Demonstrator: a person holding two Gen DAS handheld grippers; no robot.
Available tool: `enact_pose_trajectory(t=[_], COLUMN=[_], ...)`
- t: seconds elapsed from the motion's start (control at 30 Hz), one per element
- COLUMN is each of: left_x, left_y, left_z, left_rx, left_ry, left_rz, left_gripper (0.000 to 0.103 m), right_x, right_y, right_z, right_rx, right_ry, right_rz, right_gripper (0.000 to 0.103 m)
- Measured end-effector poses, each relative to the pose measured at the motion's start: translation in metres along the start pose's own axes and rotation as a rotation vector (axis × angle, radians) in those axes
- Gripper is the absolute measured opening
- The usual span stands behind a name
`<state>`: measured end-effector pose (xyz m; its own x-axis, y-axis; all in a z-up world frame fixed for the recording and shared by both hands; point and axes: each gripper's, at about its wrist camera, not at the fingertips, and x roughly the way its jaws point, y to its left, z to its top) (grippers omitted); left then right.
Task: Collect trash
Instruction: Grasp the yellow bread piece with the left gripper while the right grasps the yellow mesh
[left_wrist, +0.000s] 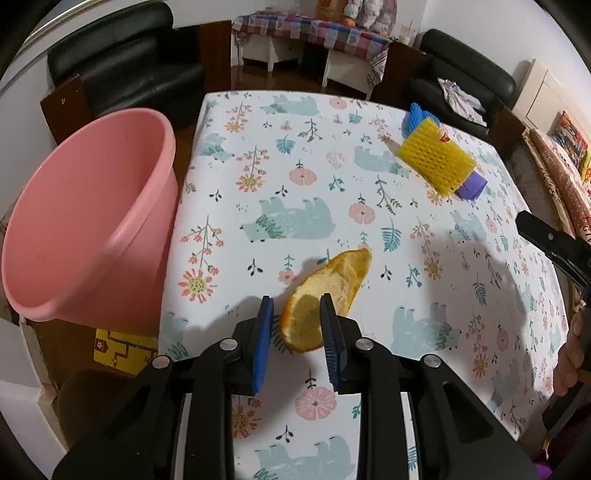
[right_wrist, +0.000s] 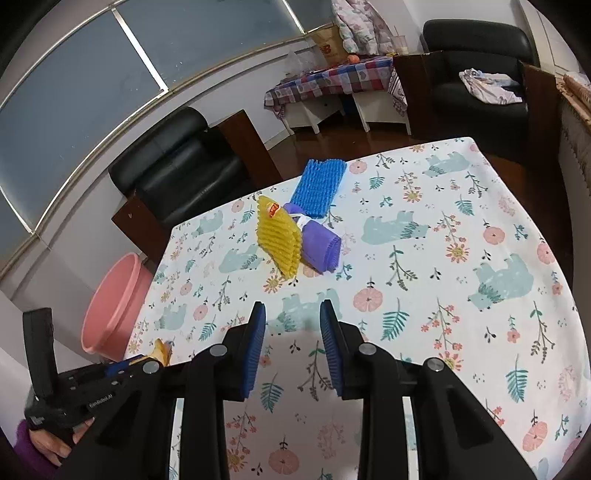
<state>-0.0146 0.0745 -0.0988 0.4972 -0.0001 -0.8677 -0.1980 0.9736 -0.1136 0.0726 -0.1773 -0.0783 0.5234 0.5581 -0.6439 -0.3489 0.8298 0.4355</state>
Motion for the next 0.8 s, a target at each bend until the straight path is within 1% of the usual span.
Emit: enact_pose_trajectory(t=[0.1, 0.13, 0.17, 0.2, 0.27, 0.47, 0.57, 0.63, 0.73, 0.77, 0.8], left_x=[0.0, -0.001, -0.001, -0.001, -0.002, -0.011, -0.014, -0.014, -0.014, -0.015, -0.015], left_y=[-0.002, -0.003, -0.004, -0.005, -0.006, -0.005, -0.005, -0.005, -0.004, -0.004, -0.004], left_z=[-0.001, -0.001, -0.001, -0.001, 0.0, 0.007, 0.01, 0.011, 0.013, 0.013, 0.013], left_rx=[0.004, 0.009, 0.014, 0.02, 0.019, 0.013, 0.015, 0.018, 0.017, 0.016, 0.015], left_ry=[-0.016, -0.025, -0.033, -0.038, -0.052, -0.092, -0.101, -0.102, -0.105, -0.106, -0.108], left_rz=[-0.013, -0.014, -0.015, -0.017, -0.02, -0.027, -0.034, -0.038, -0.04, -0.041, -0.041], left_gripper=[0.025, 0.023, 0.014, 0.009, 0.006, 0.005, 0.005, 0.005, 0.005, 0.005, 0.005], right_x=[0.003, 0.005, 0.006, 0.008, 0.011, 0.031, 0.048, 0.058, 0.07, 0.073, 0.075], right_y=[0.007, 0.009, 0.012, 0.015, 0.021, 0.032, 0.035, 0.035, 0.034, 0.035, 0.036], right_z=[0.005, 0.007, 0.009, 0.013, 0.021, 0.045, 0.054, 0.056, 0.055, 0.054, 0.053], right_rx=[-0.017, -0.024, -0.033, -0.046, -0.072, -0.144, -0.174, -0.189, -0.2, -0.207, -0.212], right_ry=[0.001, -0.002, -0.006, -0.011, -0.023, -0.04, -0.035, -0.023, -0.004, 0.001, 0.004], right_rz=[0.022, 0.024, 0.025, 0.023, 0.014, -0.031, -0.072, -0.094, -0.097, -0.099, -0.099], right_gripper=[0.03, 0.03, 0.03, 0.03, 0.03, 0.03, 0.03, 0.03, 0.03, 0.029, 0.021])
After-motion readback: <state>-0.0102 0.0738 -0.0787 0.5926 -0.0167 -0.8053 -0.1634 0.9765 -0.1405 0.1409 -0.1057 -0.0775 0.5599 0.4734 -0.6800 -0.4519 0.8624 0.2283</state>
